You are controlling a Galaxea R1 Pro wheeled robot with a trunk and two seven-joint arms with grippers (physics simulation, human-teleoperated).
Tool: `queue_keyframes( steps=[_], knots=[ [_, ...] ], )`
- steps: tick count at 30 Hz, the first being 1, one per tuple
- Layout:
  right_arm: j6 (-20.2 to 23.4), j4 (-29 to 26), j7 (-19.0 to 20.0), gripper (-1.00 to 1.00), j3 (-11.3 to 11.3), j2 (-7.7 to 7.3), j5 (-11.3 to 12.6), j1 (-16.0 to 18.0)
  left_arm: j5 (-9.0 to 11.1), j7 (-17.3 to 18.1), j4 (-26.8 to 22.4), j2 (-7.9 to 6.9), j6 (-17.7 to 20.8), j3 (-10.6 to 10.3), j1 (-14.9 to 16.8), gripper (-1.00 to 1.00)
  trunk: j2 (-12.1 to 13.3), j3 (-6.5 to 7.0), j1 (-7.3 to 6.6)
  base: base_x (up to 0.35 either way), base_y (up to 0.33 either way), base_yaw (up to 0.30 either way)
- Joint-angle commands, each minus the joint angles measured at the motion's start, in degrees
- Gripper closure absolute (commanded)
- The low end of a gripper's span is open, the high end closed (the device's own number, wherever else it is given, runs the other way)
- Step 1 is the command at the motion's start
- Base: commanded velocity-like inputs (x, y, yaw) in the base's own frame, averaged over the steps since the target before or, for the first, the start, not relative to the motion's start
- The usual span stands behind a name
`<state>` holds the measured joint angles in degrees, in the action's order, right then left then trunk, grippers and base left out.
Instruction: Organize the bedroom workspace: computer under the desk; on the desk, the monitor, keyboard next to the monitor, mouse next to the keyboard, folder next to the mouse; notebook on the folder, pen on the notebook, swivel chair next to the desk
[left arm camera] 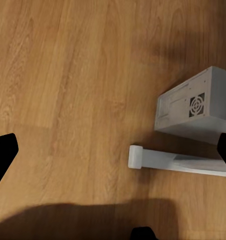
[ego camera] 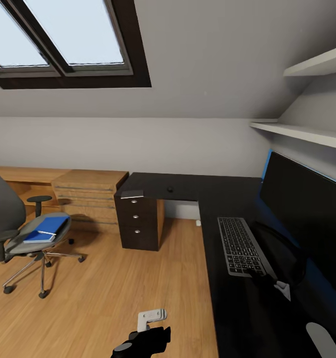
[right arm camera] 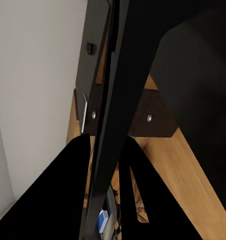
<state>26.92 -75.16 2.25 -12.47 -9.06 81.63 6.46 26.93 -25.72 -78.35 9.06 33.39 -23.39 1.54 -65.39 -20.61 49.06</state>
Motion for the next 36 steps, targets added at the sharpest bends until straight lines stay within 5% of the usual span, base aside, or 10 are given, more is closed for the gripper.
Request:
queue_keyframes(
  steps=[1, 31, 36],
  knots=[
    [0.3, 0.0, 0.2, 1.00, -0.1, 0.01, 0.2, 0.0, 0.6, -0.6, -0.1, -0.01, 0.1, 0.0, 0.0, -1.00, 0.0, -0.07, 0.00, 0.093, 0.013, 0.000],
    [0.3, -0.1, 0.1, 1.00, 0.1, 0.01, 0.2, 0.0, 0.6, -0.6, -0.1, -0.01, 0.1, 1.5, 0.0, -1.00, 0.0, -0.07, 0.00, 0.024, 0.003, 0.000],
    [0.3, -0.1, -1.0, 1.00, 0.0, 0.01, 0.2, 0.0, 0.6, -0.5, -0.2, -0.01, 0.1, 3.3, 0.0, -1.00, 0.0, -0.07, 0.00, 0.000, 0.000, 0.000]
  ],
)
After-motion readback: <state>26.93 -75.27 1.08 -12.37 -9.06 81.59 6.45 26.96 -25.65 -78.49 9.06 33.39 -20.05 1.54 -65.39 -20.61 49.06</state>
